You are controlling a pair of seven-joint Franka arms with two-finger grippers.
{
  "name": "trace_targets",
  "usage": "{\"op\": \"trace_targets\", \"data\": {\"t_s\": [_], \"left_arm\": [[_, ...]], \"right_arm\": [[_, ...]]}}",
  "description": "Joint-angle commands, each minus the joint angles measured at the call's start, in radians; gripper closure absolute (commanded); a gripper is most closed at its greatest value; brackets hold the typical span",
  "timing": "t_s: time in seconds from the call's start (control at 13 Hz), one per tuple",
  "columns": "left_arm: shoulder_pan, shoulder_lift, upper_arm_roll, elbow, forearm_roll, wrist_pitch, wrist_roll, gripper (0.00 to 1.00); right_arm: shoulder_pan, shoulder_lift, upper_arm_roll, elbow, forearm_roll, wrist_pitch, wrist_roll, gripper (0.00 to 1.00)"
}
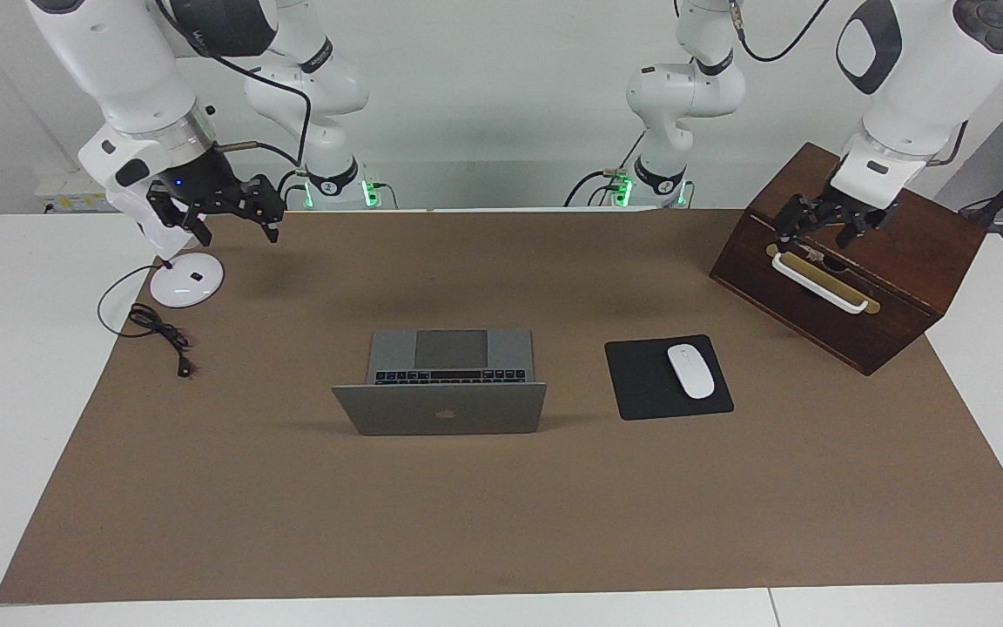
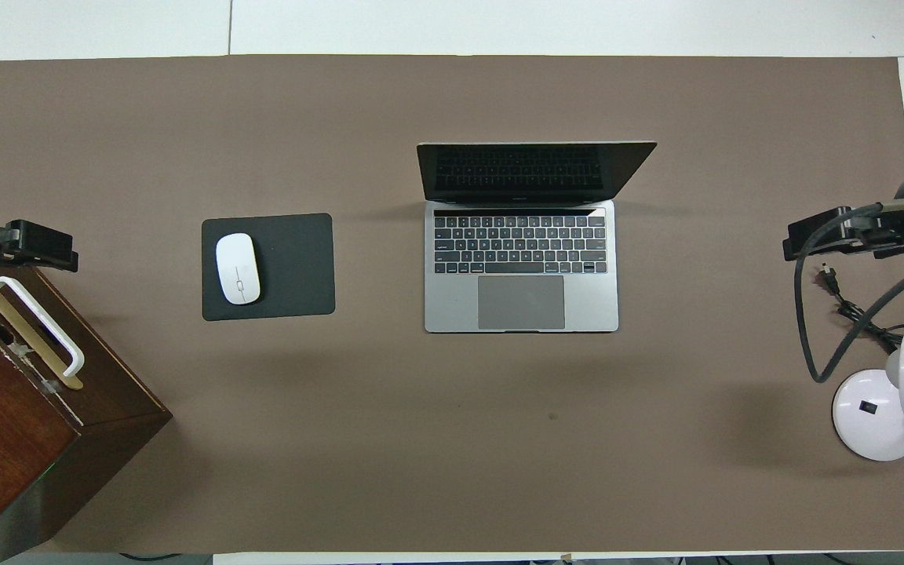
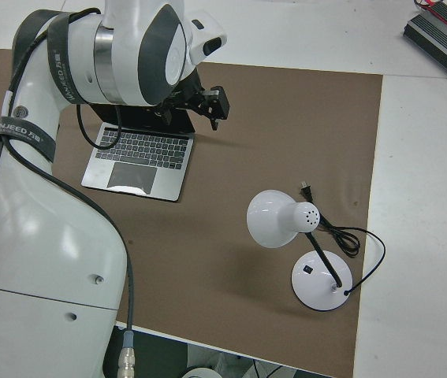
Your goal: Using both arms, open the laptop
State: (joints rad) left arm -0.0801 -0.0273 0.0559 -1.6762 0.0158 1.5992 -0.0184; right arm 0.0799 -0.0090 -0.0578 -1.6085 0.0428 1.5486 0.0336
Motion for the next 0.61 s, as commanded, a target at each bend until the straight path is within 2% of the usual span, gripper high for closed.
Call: {"op": "trace_targets", "data": {"t_s": [0.0, 0.23, 0.54], "left_arm": [[0.017, 0.013, -0.007, 0.030, 0.000, 0.004, 0.021, 0.00], [0.003, 0.012, -0.007, 0.015, 0.004, 0.057, 0.020, 0.00], [0.000, 0.012, -0.011, 0.015, 0.004, 0.051, 0.020, 0.00]], "right_arm": [[0.000, 0.003, 0.000, 0.015, 0.009, -0.010, 0.011, 0.00], [-0.002, 0.003, 0.000, 0.013, 0.012, -0.008, 0.011, 0.00], [-0.002, 0.003, 0.000, 0.013, 0.012, -0.004, 0.011, 0.00]]}}
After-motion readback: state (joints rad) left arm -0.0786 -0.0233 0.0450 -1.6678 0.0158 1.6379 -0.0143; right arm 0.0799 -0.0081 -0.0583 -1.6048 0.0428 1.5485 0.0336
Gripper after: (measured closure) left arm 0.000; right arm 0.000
